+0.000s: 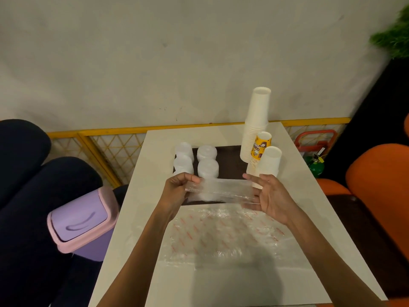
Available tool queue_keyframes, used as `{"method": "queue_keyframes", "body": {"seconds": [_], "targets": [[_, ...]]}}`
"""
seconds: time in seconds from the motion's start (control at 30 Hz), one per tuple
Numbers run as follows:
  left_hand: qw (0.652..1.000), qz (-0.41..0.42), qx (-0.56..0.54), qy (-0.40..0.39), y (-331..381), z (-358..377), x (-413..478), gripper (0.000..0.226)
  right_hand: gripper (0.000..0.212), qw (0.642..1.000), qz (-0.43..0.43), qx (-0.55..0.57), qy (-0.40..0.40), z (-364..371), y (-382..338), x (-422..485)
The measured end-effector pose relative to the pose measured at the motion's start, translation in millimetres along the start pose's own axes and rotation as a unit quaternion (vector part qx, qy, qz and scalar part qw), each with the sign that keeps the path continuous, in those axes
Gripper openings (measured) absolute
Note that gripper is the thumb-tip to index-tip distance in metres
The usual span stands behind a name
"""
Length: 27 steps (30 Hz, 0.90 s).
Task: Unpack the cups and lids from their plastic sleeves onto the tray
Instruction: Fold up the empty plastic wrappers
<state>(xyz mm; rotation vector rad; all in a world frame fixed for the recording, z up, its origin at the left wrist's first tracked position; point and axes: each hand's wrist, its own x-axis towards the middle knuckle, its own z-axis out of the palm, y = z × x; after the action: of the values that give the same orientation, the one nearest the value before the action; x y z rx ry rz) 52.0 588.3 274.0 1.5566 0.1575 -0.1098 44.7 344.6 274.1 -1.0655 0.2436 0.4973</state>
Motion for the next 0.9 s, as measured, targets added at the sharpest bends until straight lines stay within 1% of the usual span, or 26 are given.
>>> {"method": "queue_keyframes", "body": {"seconds": [0.03,0.07,0.13,0.17,0.2,0.23,0.3,0.33,0.37,0.4,0.43,0.47,0.5,0.57,0.6,0.67,0.73,0.83,0.9], "targets": [[1.0,0.002,0.0,0.002,-2.8,0.1,-1.1,0.047,0.038,0.999,0.031,-0.009,-0.006,-0.1,4.0,1.1],[1.0,0.005,0.001,0.001,-5.8,0.2,-3.1,0.049,0.039,0.998,0.043,-0.035,-0.008,-0.1,7.9,2.7],[1.0,0.01,0.004,0.0,-11.4,0.2,-7.3,0.047,0.024,0.995,0.025,-0.101,0.004,0.2,12.9,6.2],[1.0,0.012,0.004,-0.003,-15.8,0.2,-9.6,0.047,0.02,0.992,0.013,-0.123,0.023,-0.7,14.6,8.4],[1.0,0.008,0.001,-0.015,-18.7,0.6,-12.3,0.046,0.023,0.988,0.001,-0.146,0.041,-3.0,15.3,12.0],[0.999,0.001,-0.006,-0.036,-21.2,0.5,-15.8,0.04,0.026,0.985,-0.009,-0.167,0.051,-5.6,15.3,15.5],[0.994,-0.035,-0.043,-0.099,-23.7,-2.4,-25.7,0.012,0.027,0.975,-0.022,-0.215,0.055,-7.3,14.6,20.0],[0.987,-0.055,-0.081,-0.126,-25.6,-5.3,-29.2,0.016,0.026,0.97,-0.025,-0.238,0.05,-6.3,14.3,21.7],[0.979,-0.077,-0.123,-0.141,-29.8,-9.4,-32.0,0.029,0.025,0.964,-0.025,-0.261,0.041,-4.0,15.0,23.8],[0.974,-0.09,-0.155,-0.138,-32.1,-12.9,-33.4,0.04,0.023,0.958,-0.028,-0.284,0.032,-0.5,15.1,25.5],[0.975,-0.099,-0.16,-0.122,-33.9,-16.5,-34.5,0.044,0.021,0.951,-0.032,-0.306,0.021,3.8,15.8,27.3],[0.98,-0.107,-0.133,-0.106,-36.0,-20.1,-35.4,0.043,0.018,0.944,-0.038,-0.328,0.007,9.4,16.3,28.2],[0.986,-0.114,-0.075,-0.093,-37.6,-23.0,-35.6,0.042,0.015,0.938,-0.046,-0.344,-0.007,14.9,17.0,29.8],[0.987,-0.12,0.044,-0.098,-38.9,-28.5,-36.7,0.041,0.013,0.928,-0.056,-0.365,-0.042,30.3,20.6,34.3],[0.984,-0.117,0.084,-0.106,-40.7,-31.7,-35.5,0.04,0.014,0.927,-0.06,-0.366,-0.057,39.4,22.4,36.2],[0.982,-0.097,0.135,-0.091,-46.2,-39.9,-33.0,0.029,0.016,0.918,-0.074,-0.382,-0.073,56.6,28.1,43.1],[0.978,-0.059,0.198,-0.04,-54.1,-53.8,-28.8,0.015,0.02,0.903,-0.089,-0.414,-0.071,74.1,35.1,53.1],[0.973,-0.039,0.229,-0.001,-65.0,-84.9,-25.5,0.008,0.019,0.878,-0.107,-0.462,-0.067,106.2,51.8,72.2],[0.97,-0.042,0.238,0.02,-75.3,-113.7,-22.7,0.009,0.014,0.868,-0.11,-0.479,-0.063,131.8,69.7,88.4]]}}
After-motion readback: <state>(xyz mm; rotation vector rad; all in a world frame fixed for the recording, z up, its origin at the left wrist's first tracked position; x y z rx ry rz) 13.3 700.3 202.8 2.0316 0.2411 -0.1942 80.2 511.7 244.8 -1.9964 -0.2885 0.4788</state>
